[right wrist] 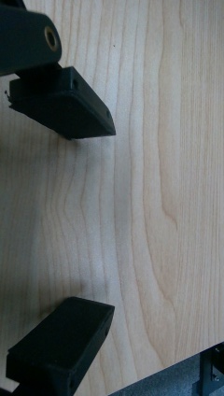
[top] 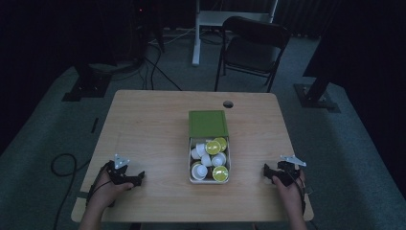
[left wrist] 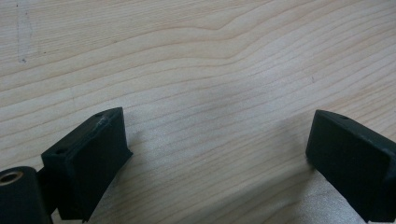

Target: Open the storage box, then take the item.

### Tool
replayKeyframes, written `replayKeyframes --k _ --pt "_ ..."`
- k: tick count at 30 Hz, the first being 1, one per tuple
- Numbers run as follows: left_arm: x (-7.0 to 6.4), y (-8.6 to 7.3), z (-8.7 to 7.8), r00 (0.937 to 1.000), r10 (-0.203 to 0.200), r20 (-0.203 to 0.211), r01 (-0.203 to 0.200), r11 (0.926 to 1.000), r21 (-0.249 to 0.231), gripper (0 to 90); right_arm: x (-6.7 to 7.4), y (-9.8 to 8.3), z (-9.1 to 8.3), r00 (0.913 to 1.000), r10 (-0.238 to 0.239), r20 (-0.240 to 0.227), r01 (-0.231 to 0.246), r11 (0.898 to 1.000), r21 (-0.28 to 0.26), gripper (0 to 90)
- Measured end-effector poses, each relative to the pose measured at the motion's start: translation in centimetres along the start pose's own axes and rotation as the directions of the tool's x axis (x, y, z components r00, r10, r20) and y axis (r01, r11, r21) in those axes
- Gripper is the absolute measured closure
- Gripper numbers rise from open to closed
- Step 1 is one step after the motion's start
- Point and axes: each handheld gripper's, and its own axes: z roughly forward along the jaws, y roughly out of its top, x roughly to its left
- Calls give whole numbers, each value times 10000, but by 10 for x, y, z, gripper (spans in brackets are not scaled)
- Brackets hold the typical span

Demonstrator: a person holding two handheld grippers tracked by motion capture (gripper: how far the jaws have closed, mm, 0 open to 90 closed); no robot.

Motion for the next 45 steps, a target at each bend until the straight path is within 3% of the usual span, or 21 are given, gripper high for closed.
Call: replayKeyframes --k 13,18,23,26,28,33,41,45 --pt "0 0 0 9995 231 235 -232 9997 34 38 0 0 0 10000 2 -4 -2 10000 6 122" --pt "-2 0 0 9979 483 441 -483 9988 -15 49 0 0 0 10000 5 -8 -5 10000 7 121" --pt "-6 3 1 9950 955 307 -950 9953 -164 50 0 0 0 10000 -7 -11 7 10000 1 121" --pt "-8 5 1 9940 1019 395 -1011 9946 -213 50 0 0 0 10000 -7 -11 7 10000 0 121" --pt "-13 10 0 9902 1270 580 -1257 9918 -245 50 0 0 0 10000 -5 -10 5 10000 1 121" --pt "-18 16 -3 9874 1341 842 -1321 9908 -292 50 0 0 0 10000 5 -9 -5 10000 6 121" --pt "-31 34 -10 9767 1748 1247 -1669 9834 -718 51 0 0 0 10000 -6 -12 6 10000 -4 121" --pt "-39 41 -12 9665 2071 1515 -1941 9762 -964 52 0 0 0 10000 -10 -11 10 10000 -3 121"
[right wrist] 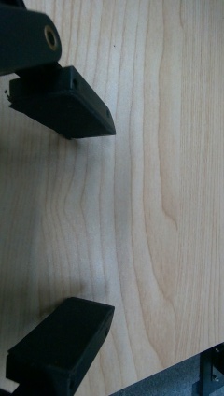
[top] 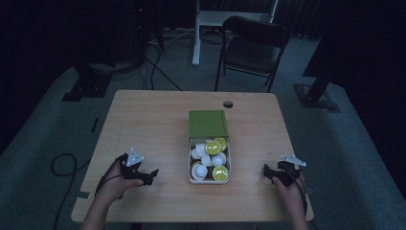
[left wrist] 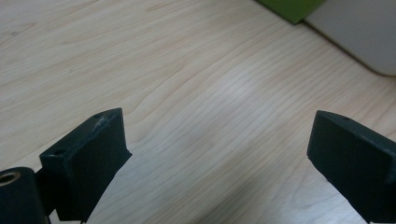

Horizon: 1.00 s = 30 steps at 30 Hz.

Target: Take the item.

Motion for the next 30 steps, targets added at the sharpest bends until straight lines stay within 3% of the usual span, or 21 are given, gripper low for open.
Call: replayKeyframes --k 9,12,14,18,23,27,30 --pt "-13 17 -9 9984 545 154 -540 9979 -348 51 0 0 0 10000 0 0 0 10000 -3 121" --pt "-21 29 -13 9955 733 596 -695 9955 -640 51 0 0 0 10000 -9 1 9 10000 -6 121" --pt "-24 34 -14 9930 956 693 -909 9935 -683 51 0 0 0 10000 -7 2 7 10000 -6 120" --pt "-27 38 -14 9917 992 815 -928 9926 -789 51 0 0 0 10000 -10 1 10 10000 -4 121" --pt "-42 56 -22 9827 1424 1184 -1266 9832 -1318 51 0 0 0 10000 -8 1 8 10000 -6 121" --pt "-47 64 -23 9781 1508 1433 -1280 9793 -1571 51 0 0 0 10000 -9 1 9 10000 -6 121" --pt "-50 71 -22 9744 1535 1645 -1191 9722 -2016 52 0 0 0 10000 -8 0 8 10000 -8 121"
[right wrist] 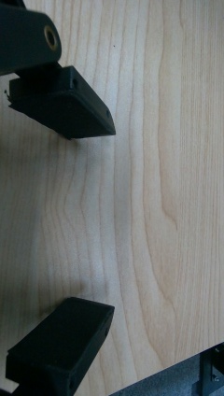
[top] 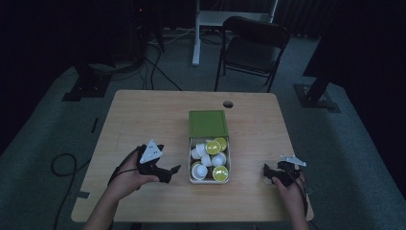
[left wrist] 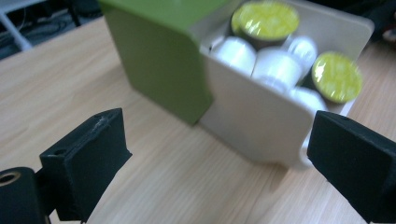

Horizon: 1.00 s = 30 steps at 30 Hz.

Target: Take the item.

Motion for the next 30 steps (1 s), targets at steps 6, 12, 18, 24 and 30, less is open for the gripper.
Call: replayKeyframes --k 6,12,18,24,30 --pt "-4 10 6 9997 92 208 -88 9998 -200 61 0 0 0 10000 0 0 0 10000 1 121" --pt "-9 21 12 9986 293 440 -275 9988 -415 90 0 0 0 10000 -2 1 2 10000 1 120" --pt "-15 35 20 9952 408 889 -359 9978 -564 90 0 0 0 10000 -2 0 2 10000 0 121" --pt "-15 44 33 9934 233 1125 -159 9977 -661 153 0 0 0 10000 2 2 -2 10000 -2 121" --pt "-20 49 45 9897 303 1399 -229 9983 -545 153 0 0 0 10000 -14 6 14 10000 -7 121"
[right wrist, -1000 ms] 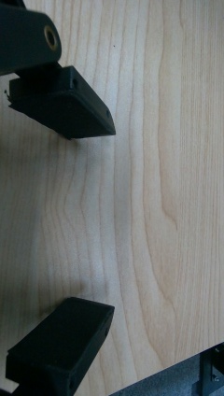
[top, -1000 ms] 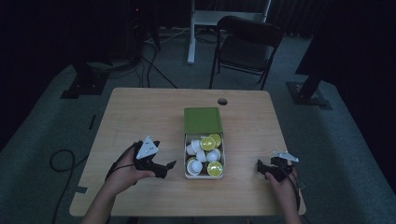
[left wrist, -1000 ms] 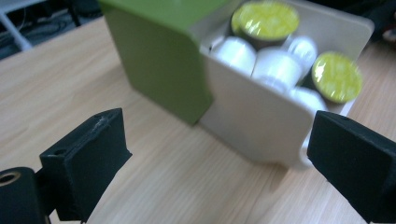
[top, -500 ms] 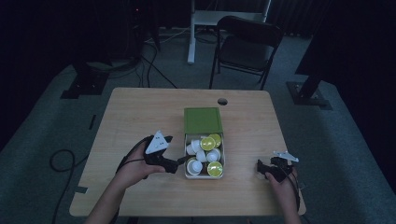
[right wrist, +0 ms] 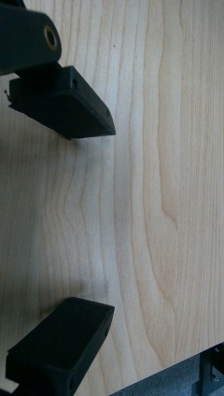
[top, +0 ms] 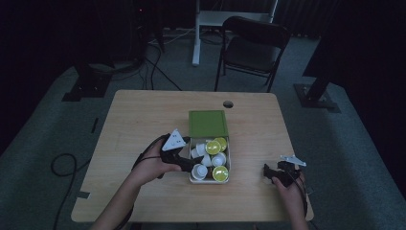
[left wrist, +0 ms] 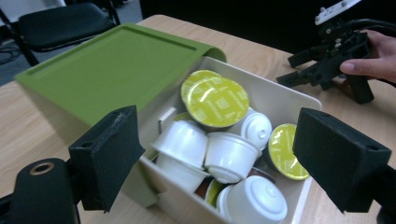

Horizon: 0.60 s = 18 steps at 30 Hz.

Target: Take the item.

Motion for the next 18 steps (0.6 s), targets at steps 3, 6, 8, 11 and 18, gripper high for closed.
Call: replayKeyframes --k 3,6,8,11,18 --pt "-2 4 7 9999 7 121 -8 10000 72 153 0 0 0 10000 11 -3 -11 10000 1 121" --pt "-3 7 13 9998 174 64 -176 9996 226 153 0 0 0 10000 28 -4 -28 10000 3 121" --pt "-5 9 17 9996 237 140 -242 9992 305 153 0 0 0 10000 29 -5 -29 10000 -6 121" --pt "-6 11 25 9992 352 190 -361 9981 497 153 0 0 0 10000 19 -3 -19 10000 -3 121" --pt "-7 15 41 9989 455 66 -459 9949 901 153 0 0 0 10000 16 -2 -16 10000 -4 121"
